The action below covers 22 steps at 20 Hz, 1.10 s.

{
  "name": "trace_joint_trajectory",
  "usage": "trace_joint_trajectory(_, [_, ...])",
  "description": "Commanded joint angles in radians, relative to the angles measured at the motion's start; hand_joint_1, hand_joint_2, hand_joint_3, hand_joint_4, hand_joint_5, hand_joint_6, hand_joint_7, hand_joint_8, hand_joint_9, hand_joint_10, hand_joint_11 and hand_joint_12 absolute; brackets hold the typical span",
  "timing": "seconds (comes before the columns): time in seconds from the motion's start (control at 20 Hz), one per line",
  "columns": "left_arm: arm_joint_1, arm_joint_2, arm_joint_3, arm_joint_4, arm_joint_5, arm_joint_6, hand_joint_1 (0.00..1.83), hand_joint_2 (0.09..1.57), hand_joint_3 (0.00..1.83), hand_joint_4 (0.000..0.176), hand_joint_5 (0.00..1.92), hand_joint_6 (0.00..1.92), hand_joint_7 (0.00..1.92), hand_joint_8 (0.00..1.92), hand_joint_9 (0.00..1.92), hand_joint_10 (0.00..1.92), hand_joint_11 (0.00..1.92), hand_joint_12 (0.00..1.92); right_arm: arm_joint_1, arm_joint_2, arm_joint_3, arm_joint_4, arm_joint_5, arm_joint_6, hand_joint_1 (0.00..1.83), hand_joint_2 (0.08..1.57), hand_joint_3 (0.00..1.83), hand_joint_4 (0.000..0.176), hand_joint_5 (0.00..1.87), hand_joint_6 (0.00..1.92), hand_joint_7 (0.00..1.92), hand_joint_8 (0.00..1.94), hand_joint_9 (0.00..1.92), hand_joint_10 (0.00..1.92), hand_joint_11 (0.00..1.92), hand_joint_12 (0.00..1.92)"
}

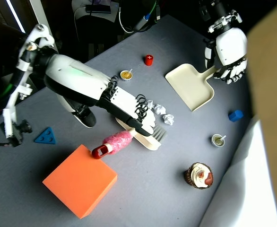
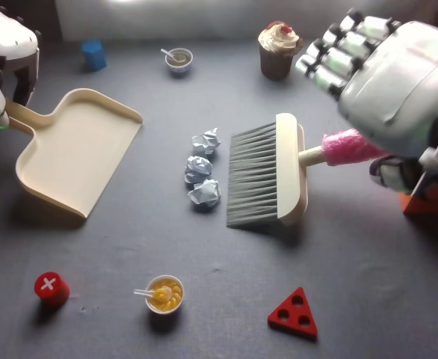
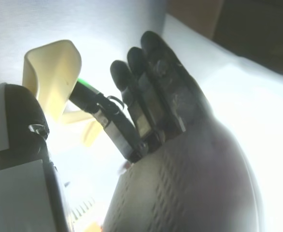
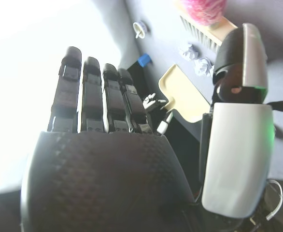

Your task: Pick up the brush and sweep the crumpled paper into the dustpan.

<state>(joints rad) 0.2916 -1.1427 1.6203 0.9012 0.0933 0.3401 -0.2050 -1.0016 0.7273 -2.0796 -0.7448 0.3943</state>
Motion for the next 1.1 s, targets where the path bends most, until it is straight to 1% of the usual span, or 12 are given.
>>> trace_joint_trajectory(0.0, [-0.013,0.012,0.008,0.020,-0.027,0.009,1.19,1.03,0.00,0.000,1.18,0.64,0.75,0.01,0.63,0.00,0.63,0.04,0.000,0.002,0.003,-0.072,-0.097,-0.012,0.94,0.91,0.00,0.000,0.11,0.01,0.11,0.01,0.15,0.01,0.22,0.01])
trace_joint_trajectory(0.05, [-0.016,0.012,0.007,0.019,-0.026,0.009,1.19,1.03,0.00,0.000,1.18,0.64,0.77,0.01,0.65,0.01,0.63,0.04,-0.009,-0.015,0.003,-0.079,-0.113,-0.017,0.91,0.93,0.01,0.000,0.10,0.00,0.10,0.00,0.14,0.00,0.20,0.01])
trace_joint_trajectory(0.15, [-0.020,0.014,0.001,0.020,-0.024,0.009,1.19,1.03,0.00,0.000,1.18,0.63,0.76,0.00,0.62,0.00,0.60,0.03,-0.021,-0.040,0.008,-0.092,-0.146,-0.023,0.94,0.92,0.00,0.000,0.10,0.00,0.10,0.00,0.15,0.00,0.21,0.01])
trace_joint_trajectory(0.3, [-0.021,0.015,0.001,0.020,-0.019,0.015,1.18,1.04,0.00,0.000,1.16,0.67,0.72,0.00,0.60,0.00,0.60,0.02,-0.034,-0.081,0.042,-0.103,-0.192,-0.028,0.95,0.92,0.00,0.000,0.08,0.00,0.06,0.00,0.12,0.00,0.19,0.00])
trace_joint_trajectory(0.4, [-0.021,0.014,0.003,0.026,-0.018,0.016,1.19,1.04,0.00,0.000,1.17,0.64,0.76,0.01,0.63,0.00,0.58,0.01,-0.055,-0.105,0.061,-0.106,-0.230,-0.037,0.96,0.92,0.00,0.000,0.11,0.01,0.10,0.01,0.14,0.01,0.20,0.01])
trace_joint_trajectory(0.5, [-0.024,0.013,0.006,0.042,-0.016,0.016,1.19,1.03,0.00,0.000,1.17,0.64,0.75,0.00,0.64,0.00,0.61,0.02,-0.075,-0.118,0.065,-0.106,-0.253,-0.037,0.97,0.92,0.00,0.000,0.12,0.01,0.11,0.01,0.14,0.01,0.20,0.00])
trace_joint_trajectory(0.6, [-0.025,0.013,0.009,0.044,-0.009,0.016,1.19,1.04,0.00,0.000,1.16,0.67,0.72,0.00,0.58,0.00,0.57,0.00,-0.088,-0.128,0.064,-0.107,-0.267,-0.037,0.99,0.92,0.00,0.000,0.12,0.01,0.10,0.01,0.14,0.00,0.21,0.01])
trace_joint_trajectory(0.65, [-0.026,0.013,0.011,0.046,-0.008,0.016,1.19,1.04,0.00,0.000,1.15,0.68,0.72,0.00,0.59,0.01,0.56,0.00,-0.091,-0.133,0.063,-0.110,-0.274,-0.037,1.00,0.92,0.00,0.000,0.11,0.00,0.10,0.00,0.14,0.00,0.20,0.00])
trace_joint_trajectory(0.7, [-0.028,0.012,0.015,0.051,-0.003,0.016,1.19,1.04,0.00,0.000,1.16,0.66,0.74,0.00,0.61,0.01,0.61,0.02,-0.092,-0.140,0.063,-0.119,-0.292,-0.031,0.99,0.92,0.00,0.000,0.11,0.00,0.10,0.00,0.15,0.01,0.21,0.01])
trace_joint_trajectory(0.85, [-0.031,0.010,0.021,0.060,0.005,0.015,1.19,1.04,0.00,0.000,1.17,0.65,0.76,0.01,0.64,0.01,0.60,0.02,-0.093,-0.156,0.077,-0.119,-0.309,-0.027,0.99,0.92,0.00,0.000,0.10,0.00,0.08,0.00,0.13,0.00,0.19,0.00])
trace_joint_trajectory(0.9, [-0.035,0.010,0.022,0.060,0.011,0.015,1.18,1.05,0.00,0.000,1.14,0.69,0.75,0.00,0.65,0.01,0.63,0.03,-0.100,-0.165,0.088,-0.117,-0.315,-0.024,0.95,0.91,0.00,0.000,0.10,0.00,0.08,0.00,0.13,0.00,0.19,0.00])
trace_joint_trajectory(1.05, [-0.044,0.011,0.020,0.060,0.011,-0.017,1.18,1.05,0.00,0.000,1.14,0.70,0.72,0.00,0.60,0.00,0.59,0.01,-0.118,-0.188,0.104,-0.116,-0.335,-0.023,0.98,0.91,0.00,0.000,0.11,0.01,0.08,0.01,0.12,0.00,0.18,0.00])
